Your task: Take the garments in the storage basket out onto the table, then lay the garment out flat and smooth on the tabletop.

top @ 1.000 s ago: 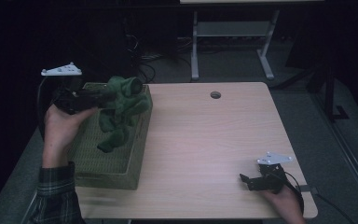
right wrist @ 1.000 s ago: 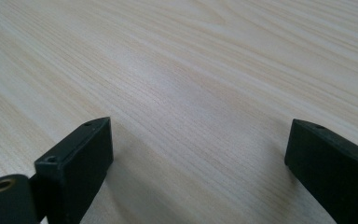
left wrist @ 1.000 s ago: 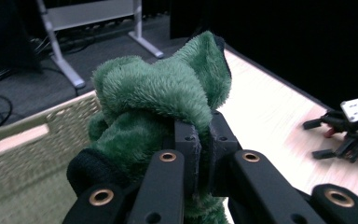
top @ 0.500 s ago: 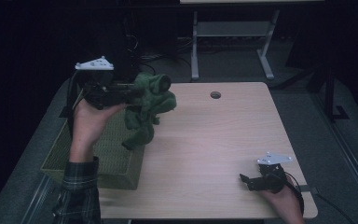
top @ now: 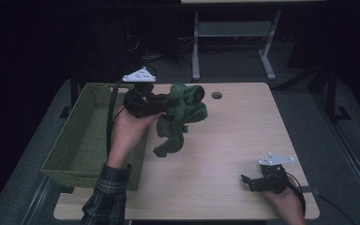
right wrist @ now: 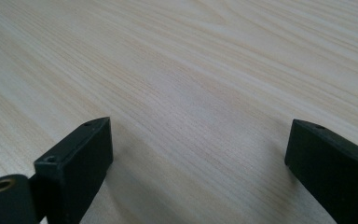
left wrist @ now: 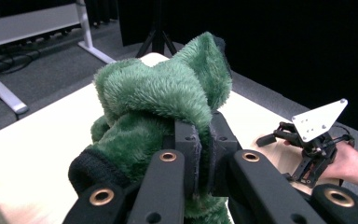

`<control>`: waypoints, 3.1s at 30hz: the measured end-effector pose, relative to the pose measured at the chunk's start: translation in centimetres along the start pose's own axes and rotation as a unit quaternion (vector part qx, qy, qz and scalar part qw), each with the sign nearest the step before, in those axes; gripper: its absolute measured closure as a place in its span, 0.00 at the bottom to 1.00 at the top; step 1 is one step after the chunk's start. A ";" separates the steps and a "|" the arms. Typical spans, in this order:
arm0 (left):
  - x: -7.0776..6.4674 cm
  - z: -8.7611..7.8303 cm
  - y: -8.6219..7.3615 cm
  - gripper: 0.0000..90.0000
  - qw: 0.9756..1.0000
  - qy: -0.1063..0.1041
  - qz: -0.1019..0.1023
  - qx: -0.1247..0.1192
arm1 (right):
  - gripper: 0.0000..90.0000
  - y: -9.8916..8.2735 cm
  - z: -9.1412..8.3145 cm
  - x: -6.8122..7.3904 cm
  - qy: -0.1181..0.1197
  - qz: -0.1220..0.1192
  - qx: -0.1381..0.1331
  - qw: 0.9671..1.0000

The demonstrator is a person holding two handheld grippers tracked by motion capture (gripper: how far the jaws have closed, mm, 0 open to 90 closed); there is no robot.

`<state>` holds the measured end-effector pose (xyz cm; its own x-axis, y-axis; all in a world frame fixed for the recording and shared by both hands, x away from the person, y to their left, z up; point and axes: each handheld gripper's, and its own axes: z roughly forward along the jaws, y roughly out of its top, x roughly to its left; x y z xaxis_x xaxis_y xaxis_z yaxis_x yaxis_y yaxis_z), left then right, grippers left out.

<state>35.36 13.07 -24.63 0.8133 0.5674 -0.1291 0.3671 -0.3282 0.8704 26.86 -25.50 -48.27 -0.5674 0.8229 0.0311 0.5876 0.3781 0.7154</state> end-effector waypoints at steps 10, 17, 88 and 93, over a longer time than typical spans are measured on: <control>-1.4 4.6 -2.3 0.95 1.000 -0.001 -0.007 0.017 | 0.08 0.0 0.0 0.0 0.000 0.000 0.000 1.000; -2.6 7.9 -4.4 0.95 0.999 -0.014 -0.017 0.032 | 0.08 0.0 0.0 0.0 0.000 0.000 0.000 1.000; -5.7 12.2 -16.9 0.63 0.993 -0.046 0.023 0.110 | 0.08 0.0 -0.1 0.1 -0.003 0.002 0.002 1.000; -5.3 13.1 -17.4 0.66 0.992 -0.039 0.027 0.119 | 0.08 0.0 -0.2 0.5 0.006 0.004 0.007 1.000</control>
<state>30.57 5.86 -45.32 0.8635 0.4873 -0.1299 0.4111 -0.5310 0.7410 26.48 -25.20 -48.08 -0.5692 0.8209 0.0457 0.6006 0.3772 0.7050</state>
